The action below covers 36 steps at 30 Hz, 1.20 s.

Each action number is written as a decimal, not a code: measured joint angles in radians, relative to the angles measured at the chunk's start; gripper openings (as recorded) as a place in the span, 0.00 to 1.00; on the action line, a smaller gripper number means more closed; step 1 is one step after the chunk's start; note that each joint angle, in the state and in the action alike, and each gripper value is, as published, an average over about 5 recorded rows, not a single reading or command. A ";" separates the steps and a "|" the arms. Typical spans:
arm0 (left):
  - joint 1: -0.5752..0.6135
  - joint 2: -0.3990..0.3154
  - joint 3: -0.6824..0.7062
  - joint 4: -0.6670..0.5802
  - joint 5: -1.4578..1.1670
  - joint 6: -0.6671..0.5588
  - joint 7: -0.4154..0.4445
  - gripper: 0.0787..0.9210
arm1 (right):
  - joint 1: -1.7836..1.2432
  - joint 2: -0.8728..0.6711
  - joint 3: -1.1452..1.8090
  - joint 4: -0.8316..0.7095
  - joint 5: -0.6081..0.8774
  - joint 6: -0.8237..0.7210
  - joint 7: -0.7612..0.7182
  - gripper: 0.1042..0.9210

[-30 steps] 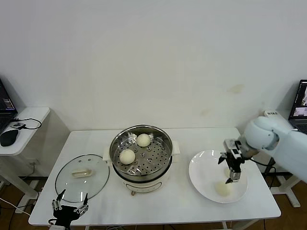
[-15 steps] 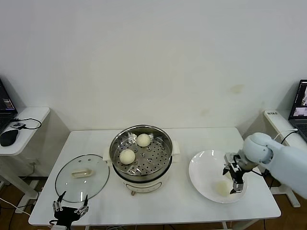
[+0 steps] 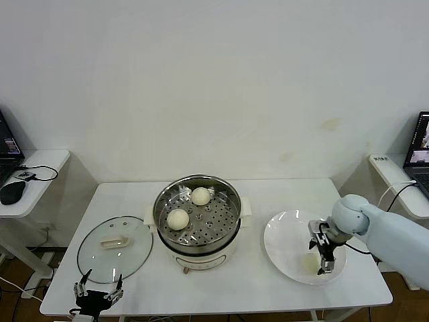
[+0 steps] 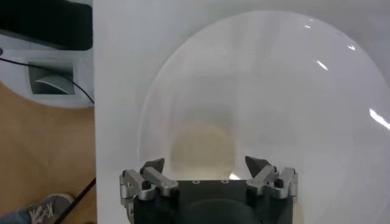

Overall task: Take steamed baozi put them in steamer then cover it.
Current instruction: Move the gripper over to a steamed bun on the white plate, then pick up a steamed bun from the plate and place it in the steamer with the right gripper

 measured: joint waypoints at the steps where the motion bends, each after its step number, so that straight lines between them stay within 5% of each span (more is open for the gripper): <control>1: -0.001 0.000 0.000 0.002 0.000 0.000 0.000 0.88 | -0.002 0.003 0.001 -0.004 -0.001 0.001 0.000 0.88; 11: -0.006 -0.003 0.003 0.009 0.000 0.000 0.000 0.88 | -0.008 0.013 0.003 -0.022 -0.006 0.008 -0.009 0.71; 36: -0.029 -0.005 0.006 -0.001 -0.018 -0.004 -0.010 0.88 | 0.280 0.033 -0.090 -0.020 0.132 -0.006 -0.066 0.64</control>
